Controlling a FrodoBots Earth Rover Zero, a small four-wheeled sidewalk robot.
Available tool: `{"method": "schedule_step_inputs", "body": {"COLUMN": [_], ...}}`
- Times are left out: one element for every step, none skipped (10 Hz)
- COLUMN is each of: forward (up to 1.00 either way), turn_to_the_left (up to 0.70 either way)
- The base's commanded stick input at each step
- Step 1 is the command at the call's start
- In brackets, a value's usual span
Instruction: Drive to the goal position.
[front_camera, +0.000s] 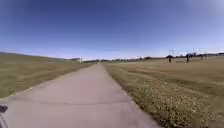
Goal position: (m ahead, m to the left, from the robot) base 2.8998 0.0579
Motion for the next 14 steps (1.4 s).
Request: {"method": "schedule_step_inputs", "body": {"forward": [1.00, 1.00, 1.00, 1.00, 1.00, 1.00, 1.00, 1.00, 1.00, 1.00, 1.00, 1.00, 1.00, 1.00], "turn_to_the_left": [0.00, 0.00, 0.03, 0.09, 0.15, 0.22, 0.28, 0.33, 0.34, 0.28, 0.12, 0.00, 0.00, 0.00]}}
